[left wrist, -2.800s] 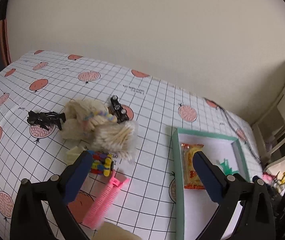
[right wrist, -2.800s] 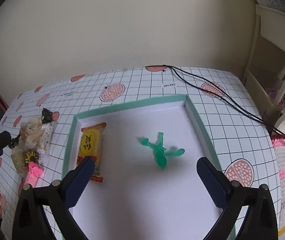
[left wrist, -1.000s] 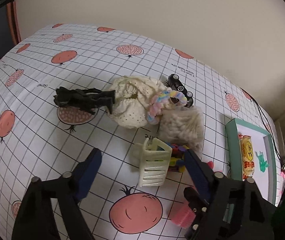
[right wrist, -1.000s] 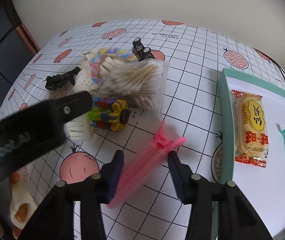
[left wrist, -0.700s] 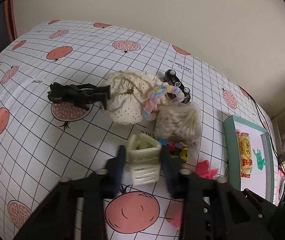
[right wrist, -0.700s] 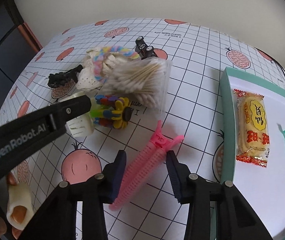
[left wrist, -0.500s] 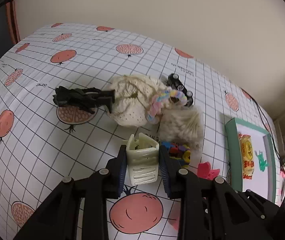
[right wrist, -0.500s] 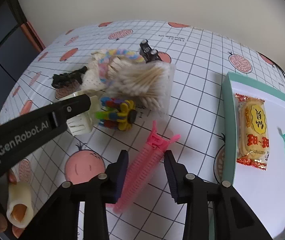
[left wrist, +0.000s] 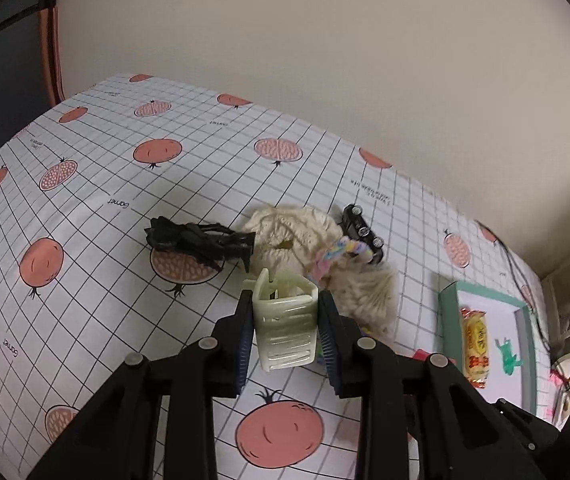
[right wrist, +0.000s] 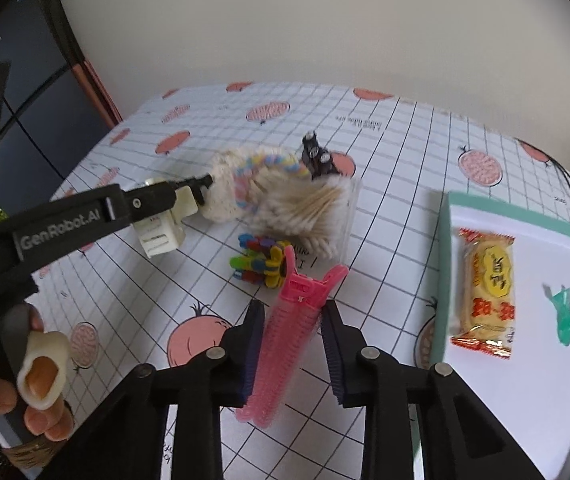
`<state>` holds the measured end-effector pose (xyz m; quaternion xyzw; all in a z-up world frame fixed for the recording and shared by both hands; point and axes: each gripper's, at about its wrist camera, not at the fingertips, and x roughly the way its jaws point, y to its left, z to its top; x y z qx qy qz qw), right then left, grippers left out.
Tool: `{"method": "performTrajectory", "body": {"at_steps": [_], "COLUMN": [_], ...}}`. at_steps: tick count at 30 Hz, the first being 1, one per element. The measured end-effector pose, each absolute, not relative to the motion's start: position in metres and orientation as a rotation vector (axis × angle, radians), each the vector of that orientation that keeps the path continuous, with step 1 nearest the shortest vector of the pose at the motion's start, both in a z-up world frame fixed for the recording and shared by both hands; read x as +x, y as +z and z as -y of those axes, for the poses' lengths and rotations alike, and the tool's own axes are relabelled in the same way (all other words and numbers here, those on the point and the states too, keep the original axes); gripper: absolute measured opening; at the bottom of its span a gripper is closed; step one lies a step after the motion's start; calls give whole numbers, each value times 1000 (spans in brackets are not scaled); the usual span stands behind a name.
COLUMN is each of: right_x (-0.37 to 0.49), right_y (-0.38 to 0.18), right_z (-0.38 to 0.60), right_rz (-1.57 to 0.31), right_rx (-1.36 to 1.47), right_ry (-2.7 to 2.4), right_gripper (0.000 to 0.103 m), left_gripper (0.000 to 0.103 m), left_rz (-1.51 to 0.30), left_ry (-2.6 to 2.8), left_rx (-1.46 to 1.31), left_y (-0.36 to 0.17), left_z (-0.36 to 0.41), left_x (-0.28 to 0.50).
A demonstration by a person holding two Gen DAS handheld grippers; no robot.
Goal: Organize objects
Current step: 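Grasp the cream claw clip with the left tool while the right tool grasps the pink comb clip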
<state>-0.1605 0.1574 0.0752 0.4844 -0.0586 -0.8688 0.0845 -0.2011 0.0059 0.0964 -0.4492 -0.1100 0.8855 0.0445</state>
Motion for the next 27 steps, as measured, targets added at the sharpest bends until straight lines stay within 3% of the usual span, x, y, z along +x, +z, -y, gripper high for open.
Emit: {"method": "performTrajectory", "body": {"at_steps": [12,27], "right_x": [-135,-91], "right_y": [107,89], "right_z": [-236,-360], "right_rz": [272,353], "right_rx": [1375,1581], "right_ry": [-2736,-2920], "right_gripper": [31,31], "left_gripper": [32,32], "left_rz": [286,117], "left_ry": [2662,2455], "left_rx": [-1289,-1260], "left_y": [117,116], "left_z": [-48,-158], "left_x": [-183,-147]}}
